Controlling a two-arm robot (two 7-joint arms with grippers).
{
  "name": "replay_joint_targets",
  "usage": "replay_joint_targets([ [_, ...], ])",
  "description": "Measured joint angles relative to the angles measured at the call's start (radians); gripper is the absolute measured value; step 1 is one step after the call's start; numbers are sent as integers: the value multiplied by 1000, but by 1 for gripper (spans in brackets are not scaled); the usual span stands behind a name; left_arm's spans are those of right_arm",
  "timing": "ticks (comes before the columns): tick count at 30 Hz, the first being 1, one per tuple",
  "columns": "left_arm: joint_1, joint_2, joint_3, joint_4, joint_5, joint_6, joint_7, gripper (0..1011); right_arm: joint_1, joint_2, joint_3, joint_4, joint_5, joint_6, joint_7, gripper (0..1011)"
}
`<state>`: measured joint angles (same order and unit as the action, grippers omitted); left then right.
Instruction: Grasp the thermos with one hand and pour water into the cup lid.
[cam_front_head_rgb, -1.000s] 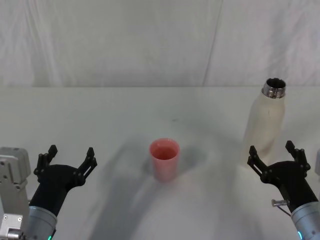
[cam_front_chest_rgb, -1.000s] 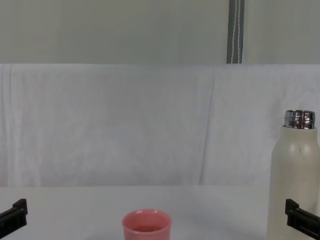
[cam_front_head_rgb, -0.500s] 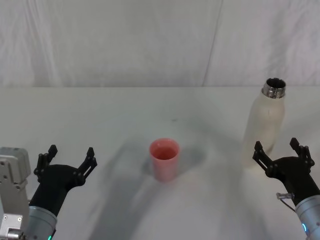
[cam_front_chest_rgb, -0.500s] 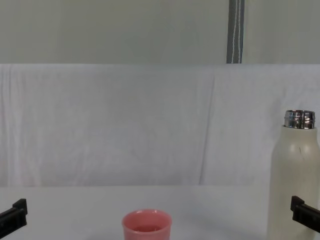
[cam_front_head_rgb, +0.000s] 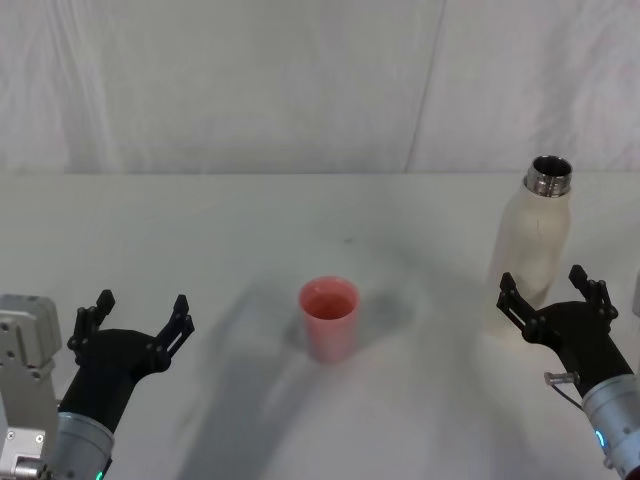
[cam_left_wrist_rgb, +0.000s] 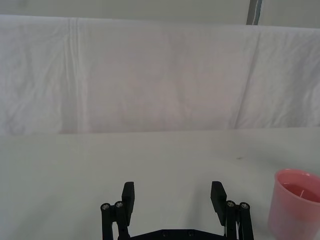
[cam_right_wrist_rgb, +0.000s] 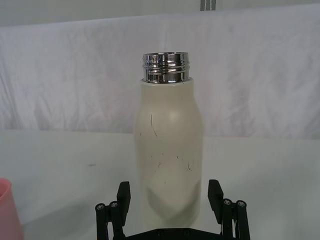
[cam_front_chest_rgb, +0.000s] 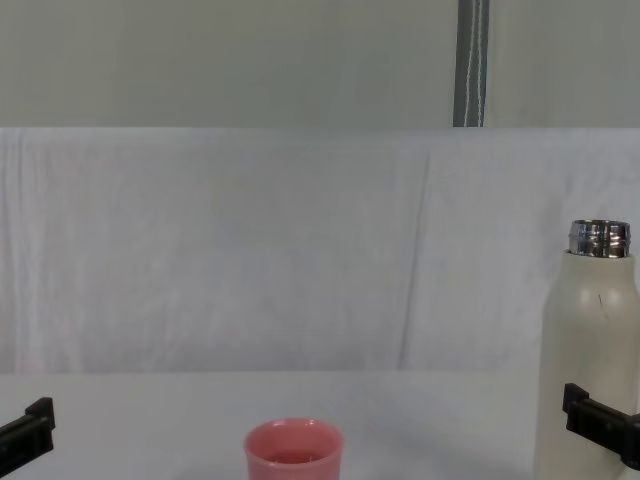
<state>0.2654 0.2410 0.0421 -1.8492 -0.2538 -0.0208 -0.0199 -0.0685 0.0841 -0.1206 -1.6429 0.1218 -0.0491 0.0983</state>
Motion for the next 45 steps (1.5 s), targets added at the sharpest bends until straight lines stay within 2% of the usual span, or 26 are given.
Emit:
replay_joint_targets([
  [15, 0, 0, 0, 0, 0, 0, 0, 1001, 57, -8, -5, 51, -13, 7, 14, 1002],
  [45, 0, 0, 0, 0, 0, 0, 0, 1001, 121, -6, -8, 118, -17, 3, 25, 1002],
])
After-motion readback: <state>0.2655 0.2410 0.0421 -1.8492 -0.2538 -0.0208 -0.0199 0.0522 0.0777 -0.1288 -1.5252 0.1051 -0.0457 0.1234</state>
